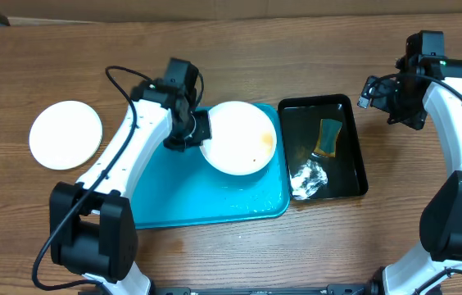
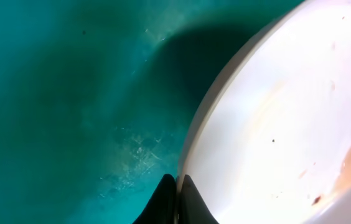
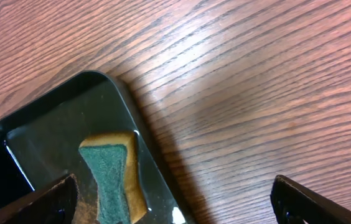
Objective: Clean dirty plates on tray and stack at the side
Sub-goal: 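Lift the white plate by its rim with the left gripper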
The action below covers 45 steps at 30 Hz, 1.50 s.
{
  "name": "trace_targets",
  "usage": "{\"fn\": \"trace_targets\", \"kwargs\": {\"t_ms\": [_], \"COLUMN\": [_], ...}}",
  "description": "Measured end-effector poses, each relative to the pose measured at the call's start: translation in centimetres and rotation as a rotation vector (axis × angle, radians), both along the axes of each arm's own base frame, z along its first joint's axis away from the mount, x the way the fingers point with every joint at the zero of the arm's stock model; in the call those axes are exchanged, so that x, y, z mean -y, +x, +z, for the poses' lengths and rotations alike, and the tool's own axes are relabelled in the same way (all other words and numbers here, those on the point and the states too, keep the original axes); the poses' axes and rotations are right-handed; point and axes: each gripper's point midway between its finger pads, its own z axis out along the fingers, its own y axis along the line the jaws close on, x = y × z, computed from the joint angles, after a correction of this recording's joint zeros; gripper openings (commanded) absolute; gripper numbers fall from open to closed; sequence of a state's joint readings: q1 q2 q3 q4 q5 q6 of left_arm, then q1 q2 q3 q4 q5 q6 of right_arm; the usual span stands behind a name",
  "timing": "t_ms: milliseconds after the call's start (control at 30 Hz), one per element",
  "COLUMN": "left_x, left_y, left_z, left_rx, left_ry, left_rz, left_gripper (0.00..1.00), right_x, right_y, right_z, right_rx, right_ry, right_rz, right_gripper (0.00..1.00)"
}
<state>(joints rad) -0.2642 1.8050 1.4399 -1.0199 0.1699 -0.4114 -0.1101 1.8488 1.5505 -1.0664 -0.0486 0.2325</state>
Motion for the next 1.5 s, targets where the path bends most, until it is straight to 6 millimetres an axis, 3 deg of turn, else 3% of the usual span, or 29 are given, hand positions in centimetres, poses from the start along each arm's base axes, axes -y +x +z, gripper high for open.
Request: {"fn": "trace_targets", "kwargs": {"t_ms": [233, 633, 867, 1133, 1300, 1500], "left_x": [1.6, 9.2, 12.4, 13.7, 14.8, 17.0], "left_y": [1.3, 1.5, 1.4, 1.4, 1.7, 0.6], "left_z": [2.6, 3.8, 4.4, 5.2, 6.6, 8.6], "left_rx": [0.059, 0.227, 0.332, 0.458, 0.581, 0.734], "left_ry": [-0.042, -0.03, 0.024, 0.172, 0.268, 0.382], "left_rz": [-0.03, -0.208, -0.274, -0.294, -0.287, -0.297], "left_gripper": [0.04, 0.04, 0.04, 0.04, 0.04, 0.04], "right_x": [0.0, 0.0, 0.0, 0.0, 0.0, 0.0], "right_y": [0.0, 0.0, 0.0, 0.0, 0.0, 0.0], "right_z": [0.0, 0.0, 0.0, 0.0, 0.0, 0.0], "right_rx": [0.0, 0.0, 0.0, -0.001, 0.0, 0.0], "right_ry": [-0.001, 0.0, 0.0, 0.0, 0.0, 0.0], "right_rz": [0.0, -0.002, -0.002, -0.002, -0.002, -0.002], "right_gripper": [1.0, 1.0, 1.0, 1.0, 1.0, 1.0]}}
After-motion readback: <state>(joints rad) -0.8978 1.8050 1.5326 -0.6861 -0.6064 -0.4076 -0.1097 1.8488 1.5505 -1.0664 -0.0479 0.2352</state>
